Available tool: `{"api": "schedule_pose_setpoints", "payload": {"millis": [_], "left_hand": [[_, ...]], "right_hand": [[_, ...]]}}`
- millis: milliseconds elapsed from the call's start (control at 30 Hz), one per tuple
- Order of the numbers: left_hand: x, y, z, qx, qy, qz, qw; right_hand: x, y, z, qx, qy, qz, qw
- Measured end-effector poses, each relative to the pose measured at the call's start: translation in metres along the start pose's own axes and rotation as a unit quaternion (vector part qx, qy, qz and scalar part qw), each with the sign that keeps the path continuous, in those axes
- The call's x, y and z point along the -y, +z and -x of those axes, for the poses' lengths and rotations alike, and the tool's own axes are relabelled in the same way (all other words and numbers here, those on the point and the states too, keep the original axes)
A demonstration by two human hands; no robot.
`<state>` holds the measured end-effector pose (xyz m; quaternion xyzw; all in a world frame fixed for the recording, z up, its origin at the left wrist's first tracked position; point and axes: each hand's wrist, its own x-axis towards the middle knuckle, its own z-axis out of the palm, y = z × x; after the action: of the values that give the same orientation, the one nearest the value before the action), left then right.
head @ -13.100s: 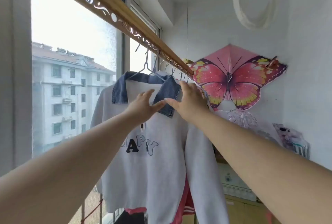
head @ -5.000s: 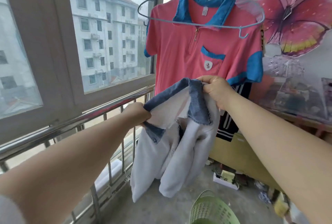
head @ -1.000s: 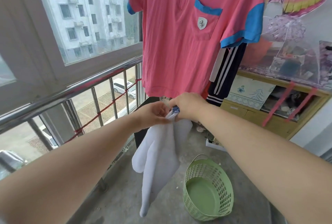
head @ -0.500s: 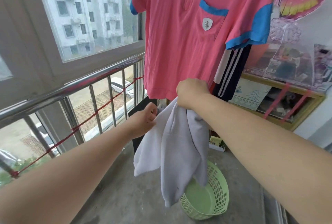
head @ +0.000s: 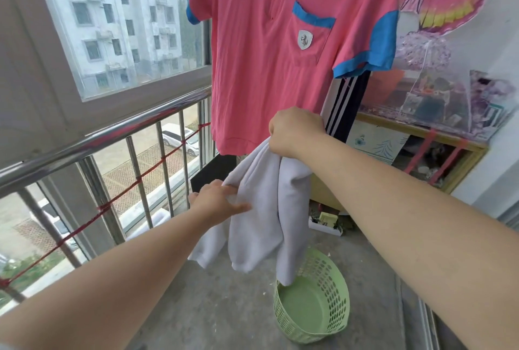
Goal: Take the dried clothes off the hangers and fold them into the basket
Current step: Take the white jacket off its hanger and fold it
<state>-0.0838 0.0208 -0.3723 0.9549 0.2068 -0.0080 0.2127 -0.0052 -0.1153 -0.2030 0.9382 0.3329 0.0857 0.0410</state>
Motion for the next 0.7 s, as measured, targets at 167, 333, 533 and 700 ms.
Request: {"api": "schedule_pose_setpoints", "payload": {"millis": [167,333,533,700], "left_hand": [[0.007,-0.001,-0.003,0.07,0.02,0.04,0.997],[0.021,-0.023,-0.001,0.141,0.055,0.262,0.953],[0.021,-0.032,0.002,0.083,-0.019,0.45,0.889],[0.035,-0.041,0.002,0.017,-0.035,0.445,0.895]], "right_hand": [[-0.005,-0.001,-0.005,-0.009,0.02,0.02,1.0],[-0.016,0.005,-0.007,0.018,0.08,0.052,0.995],[-0.02,0.01,-0.012,0.029,0.105,0.059,0.992],[-0.017,0.008,-0.016,0.068,0.104,0.063,0.99]]}}
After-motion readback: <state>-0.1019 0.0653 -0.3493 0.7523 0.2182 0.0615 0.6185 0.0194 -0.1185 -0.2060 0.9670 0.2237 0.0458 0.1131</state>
